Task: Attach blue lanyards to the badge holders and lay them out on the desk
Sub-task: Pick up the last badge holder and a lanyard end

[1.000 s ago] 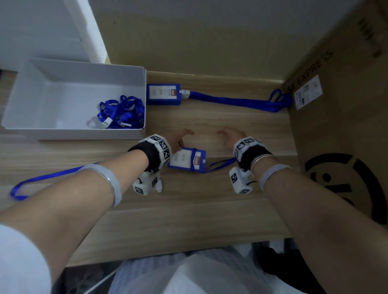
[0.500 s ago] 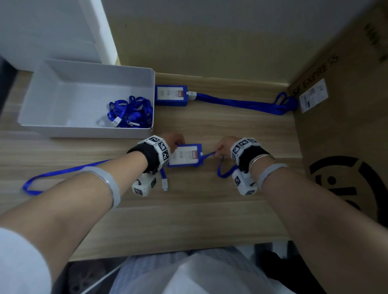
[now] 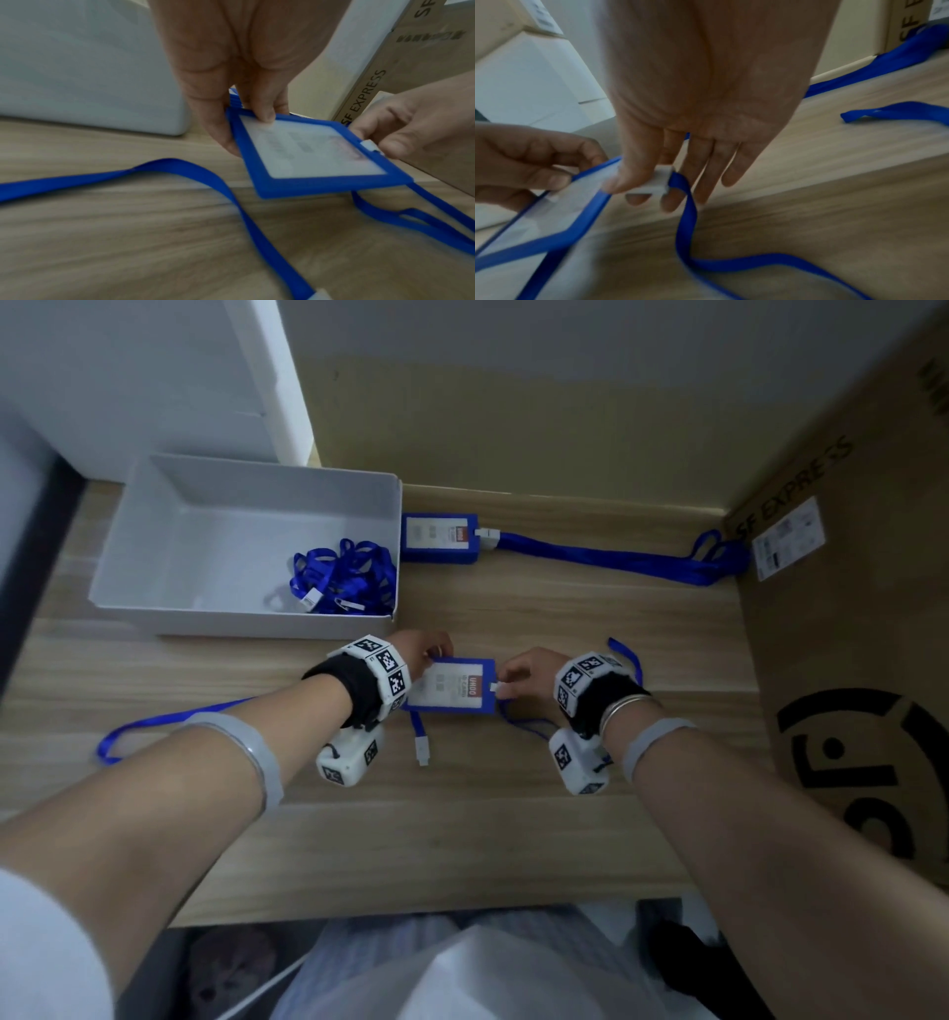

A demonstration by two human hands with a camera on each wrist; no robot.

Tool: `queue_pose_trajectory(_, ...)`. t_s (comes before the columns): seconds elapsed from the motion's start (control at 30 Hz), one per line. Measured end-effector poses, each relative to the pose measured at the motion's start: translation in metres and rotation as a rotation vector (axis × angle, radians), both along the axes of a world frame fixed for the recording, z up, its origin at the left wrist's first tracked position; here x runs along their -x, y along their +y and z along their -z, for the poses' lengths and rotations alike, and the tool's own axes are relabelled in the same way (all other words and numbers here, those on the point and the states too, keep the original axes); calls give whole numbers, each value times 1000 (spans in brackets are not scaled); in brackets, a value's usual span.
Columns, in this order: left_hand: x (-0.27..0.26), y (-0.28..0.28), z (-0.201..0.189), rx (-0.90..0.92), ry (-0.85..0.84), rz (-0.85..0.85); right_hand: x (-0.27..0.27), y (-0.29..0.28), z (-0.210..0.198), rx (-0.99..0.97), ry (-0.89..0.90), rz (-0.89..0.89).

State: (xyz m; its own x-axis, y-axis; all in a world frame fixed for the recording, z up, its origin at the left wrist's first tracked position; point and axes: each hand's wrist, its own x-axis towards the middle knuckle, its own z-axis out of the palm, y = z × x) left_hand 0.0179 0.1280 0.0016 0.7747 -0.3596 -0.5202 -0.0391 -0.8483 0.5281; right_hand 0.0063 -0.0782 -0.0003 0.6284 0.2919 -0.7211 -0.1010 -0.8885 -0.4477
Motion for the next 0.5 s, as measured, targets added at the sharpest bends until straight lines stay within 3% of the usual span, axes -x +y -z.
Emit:
queue_pose_trajectory(0.17,3,3,7,-2,62,-15,-1,-6,1,36,-20,13)
queue_pose_trajectory(0.3,3,-13,-1,-51,77,135,0,-3,-1,-99,9,98)
queue_pose_trajectory(0.5,-2,-40,-9,6,86,217,-1,3,-4,-123,-62,106)
